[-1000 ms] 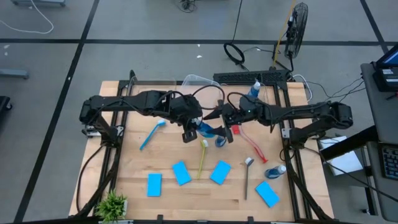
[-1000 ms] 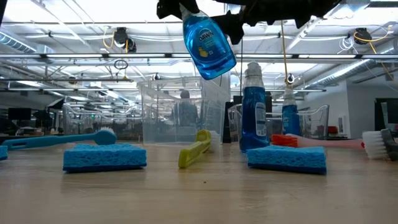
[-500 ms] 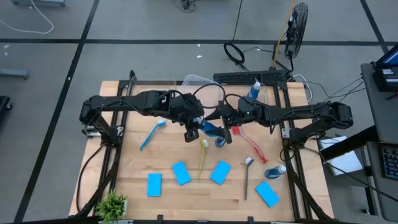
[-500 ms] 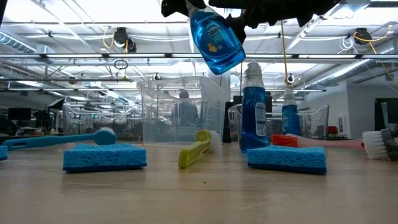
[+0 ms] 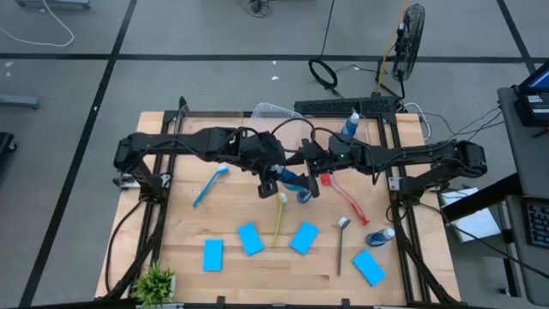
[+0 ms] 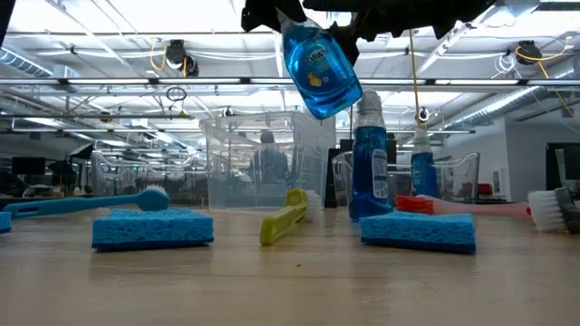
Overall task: Pick & Place Kitchen Sink Supplies
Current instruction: Put the blue soap dispenser into the right transparent bin
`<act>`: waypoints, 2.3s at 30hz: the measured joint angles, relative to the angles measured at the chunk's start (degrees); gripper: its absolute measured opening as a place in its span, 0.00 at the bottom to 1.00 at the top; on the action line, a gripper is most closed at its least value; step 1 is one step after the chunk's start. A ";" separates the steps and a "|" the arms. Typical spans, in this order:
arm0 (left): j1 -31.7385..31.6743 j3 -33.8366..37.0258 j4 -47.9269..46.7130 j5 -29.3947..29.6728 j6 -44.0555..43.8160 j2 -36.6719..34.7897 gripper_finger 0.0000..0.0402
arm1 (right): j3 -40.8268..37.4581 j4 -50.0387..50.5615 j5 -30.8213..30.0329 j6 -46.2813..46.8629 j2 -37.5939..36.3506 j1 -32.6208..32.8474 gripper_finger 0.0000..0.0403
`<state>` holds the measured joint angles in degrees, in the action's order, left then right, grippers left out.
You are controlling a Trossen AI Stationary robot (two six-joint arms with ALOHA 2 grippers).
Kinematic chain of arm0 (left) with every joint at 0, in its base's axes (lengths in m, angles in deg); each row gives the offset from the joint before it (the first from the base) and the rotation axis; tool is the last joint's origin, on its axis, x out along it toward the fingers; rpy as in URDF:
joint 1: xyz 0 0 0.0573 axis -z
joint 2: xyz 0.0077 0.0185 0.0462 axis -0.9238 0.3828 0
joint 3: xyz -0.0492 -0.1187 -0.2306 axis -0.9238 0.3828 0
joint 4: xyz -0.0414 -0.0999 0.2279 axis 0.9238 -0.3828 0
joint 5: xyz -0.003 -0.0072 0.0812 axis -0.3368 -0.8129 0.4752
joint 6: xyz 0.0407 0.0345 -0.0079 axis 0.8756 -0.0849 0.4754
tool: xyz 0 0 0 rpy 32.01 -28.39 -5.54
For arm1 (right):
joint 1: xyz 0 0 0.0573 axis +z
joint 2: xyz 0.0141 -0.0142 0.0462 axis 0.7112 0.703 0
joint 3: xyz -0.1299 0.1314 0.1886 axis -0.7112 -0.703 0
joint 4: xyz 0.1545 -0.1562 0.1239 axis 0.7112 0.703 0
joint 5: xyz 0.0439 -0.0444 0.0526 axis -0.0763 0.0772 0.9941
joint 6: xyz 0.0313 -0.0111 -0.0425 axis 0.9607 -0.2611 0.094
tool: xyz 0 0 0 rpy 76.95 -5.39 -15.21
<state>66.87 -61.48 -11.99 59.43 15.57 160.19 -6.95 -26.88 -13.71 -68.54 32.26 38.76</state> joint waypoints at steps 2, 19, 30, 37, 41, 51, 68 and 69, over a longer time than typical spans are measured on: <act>0.00 0.00 0.26 -0.16 0.02 0.07 0.37 | 0.00 0.91 0.00 -0.01 0.00 0.00 0.67; 0.00 0.02 -0.33 0.33 0.28 -0.50 0.36 | -0.02 3.18 0.26 1.31 0.00 -0.04 0.50; 0.02 0.02 -0.38 0.24 0.29 -0.50 0.36 | -0.04 3.20 0.42 1.44 0.00 -0.02 0.34; 0.00 0.02 -0.40 -0.54 0.29 -0.50 0.36 | -0.04 3.21 0.27 1.55 0.00 -0.02 0.32; 0.00 0.02 -0.32 -0.54 0.29 -0.50 0.41 | -0.04 3.18 0.24 2.76 0.00 -0.04 0.32; -0.04 0.00 -0.79 5.77 0.60 -2.46 0.65 | -0.17 3.71 -2.78 2.89 -0.66 -0.54 0.28; 0.04 -0.04 -2.18 6.78 -1.05 -3.82 0.45 | -0.02 0.66 2.03 0.91 -1.61 -0.45 0.10; 0.15 -0.04 -3.75 6.47 -1.62 -3.82 0.43 | -0.03 1.39 2.37 0.19 -1.60 -0.45 0.11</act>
<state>67.02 -61.52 -15.73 65.89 13.95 156.37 -6.98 -25.48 -11.34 -68.34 30.66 38.32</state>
